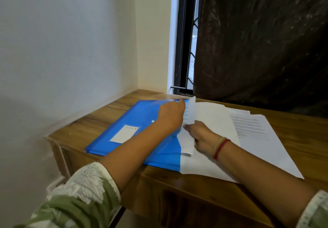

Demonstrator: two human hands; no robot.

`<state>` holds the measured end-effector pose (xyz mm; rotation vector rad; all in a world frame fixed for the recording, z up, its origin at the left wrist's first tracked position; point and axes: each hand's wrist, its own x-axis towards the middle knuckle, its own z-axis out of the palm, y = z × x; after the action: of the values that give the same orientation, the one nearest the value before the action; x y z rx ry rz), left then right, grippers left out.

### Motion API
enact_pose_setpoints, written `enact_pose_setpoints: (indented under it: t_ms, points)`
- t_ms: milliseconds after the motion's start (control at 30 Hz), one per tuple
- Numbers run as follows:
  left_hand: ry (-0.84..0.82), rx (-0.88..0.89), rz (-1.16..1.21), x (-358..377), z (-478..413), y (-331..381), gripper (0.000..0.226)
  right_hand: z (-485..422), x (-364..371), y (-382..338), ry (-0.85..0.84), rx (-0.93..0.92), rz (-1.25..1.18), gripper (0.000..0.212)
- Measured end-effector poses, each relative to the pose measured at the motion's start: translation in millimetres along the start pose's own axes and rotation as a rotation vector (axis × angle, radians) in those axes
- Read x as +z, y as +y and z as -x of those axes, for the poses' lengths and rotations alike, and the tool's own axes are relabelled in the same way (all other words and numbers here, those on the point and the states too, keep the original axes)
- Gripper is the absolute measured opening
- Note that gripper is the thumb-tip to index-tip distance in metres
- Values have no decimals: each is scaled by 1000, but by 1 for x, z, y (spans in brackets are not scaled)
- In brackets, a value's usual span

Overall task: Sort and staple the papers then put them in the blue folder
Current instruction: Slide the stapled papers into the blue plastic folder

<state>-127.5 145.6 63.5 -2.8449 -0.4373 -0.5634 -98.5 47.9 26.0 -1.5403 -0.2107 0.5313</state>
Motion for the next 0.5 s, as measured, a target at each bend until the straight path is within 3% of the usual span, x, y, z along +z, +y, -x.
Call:
enact_pose_setpoints:
  t_ms: [233, 500]
  points:
    - [56, -15, 45, 2, 4, -1, 50, -16, 28, -1, -105, 119, -106, 32]
    - [74, -35, 45, 4, 4, -2, 49, -18, 28, -1, -163, 168, 6, 20]
